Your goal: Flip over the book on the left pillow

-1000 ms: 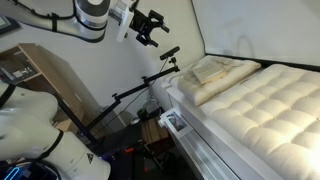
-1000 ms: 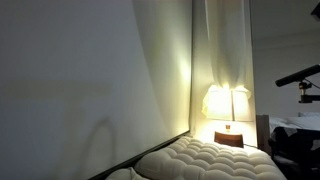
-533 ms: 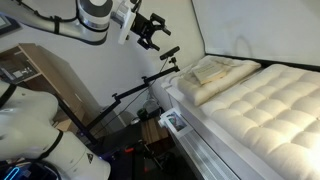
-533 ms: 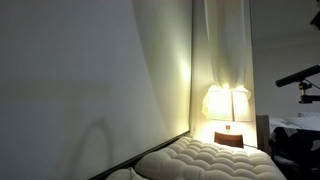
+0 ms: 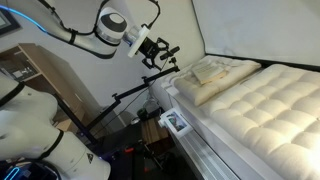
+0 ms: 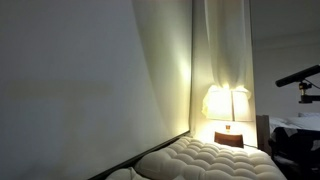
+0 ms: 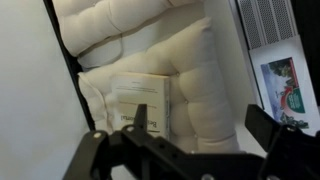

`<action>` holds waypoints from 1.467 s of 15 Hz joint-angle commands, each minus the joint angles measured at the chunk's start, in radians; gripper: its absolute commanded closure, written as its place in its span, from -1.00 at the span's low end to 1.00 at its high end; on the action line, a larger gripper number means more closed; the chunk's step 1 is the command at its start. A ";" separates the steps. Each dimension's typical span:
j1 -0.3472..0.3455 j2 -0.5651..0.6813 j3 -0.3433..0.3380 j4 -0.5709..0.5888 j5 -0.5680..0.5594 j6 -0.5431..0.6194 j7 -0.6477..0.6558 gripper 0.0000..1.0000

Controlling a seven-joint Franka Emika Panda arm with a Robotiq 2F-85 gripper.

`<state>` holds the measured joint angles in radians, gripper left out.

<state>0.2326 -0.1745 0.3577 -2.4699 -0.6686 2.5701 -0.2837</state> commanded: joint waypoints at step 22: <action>0.019 0.352 -0.068 0.284 -0.574 0.071 0.256 -1.00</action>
<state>0.2450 0.0905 0.3115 -2.2424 -1.2636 2.6447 0.0219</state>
